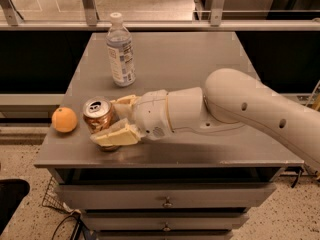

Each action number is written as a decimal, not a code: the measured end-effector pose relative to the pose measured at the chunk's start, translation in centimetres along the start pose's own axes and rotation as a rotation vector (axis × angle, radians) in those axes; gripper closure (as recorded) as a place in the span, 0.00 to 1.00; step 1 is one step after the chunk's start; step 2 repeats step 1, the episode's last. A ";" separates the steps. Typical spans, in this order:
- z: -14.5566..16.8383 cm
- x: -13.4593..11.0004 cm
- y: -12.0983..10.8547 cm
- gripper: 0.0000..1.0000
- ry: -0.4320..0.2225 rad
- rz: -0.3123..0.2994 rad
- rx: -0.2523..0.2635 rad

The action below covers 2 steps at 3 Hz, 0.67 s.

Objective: Move orange can near orange

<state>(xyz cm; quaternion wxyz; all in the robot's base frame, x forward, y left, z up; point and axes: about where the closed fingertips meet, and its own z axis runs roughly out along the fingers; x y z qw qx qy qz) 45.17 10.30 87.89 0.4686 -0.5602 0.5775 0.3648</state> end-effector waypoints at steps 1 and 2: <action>0.1 -0.1 0.1 0.00 0.001 -0.002 -0.003; 0.1 -0.1 0.1 0.00 0.001 -0.002 -0.003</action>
Offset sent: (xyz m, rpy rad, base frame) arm 0.0000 0.0000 0.0000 0.0000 0.0000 0.0000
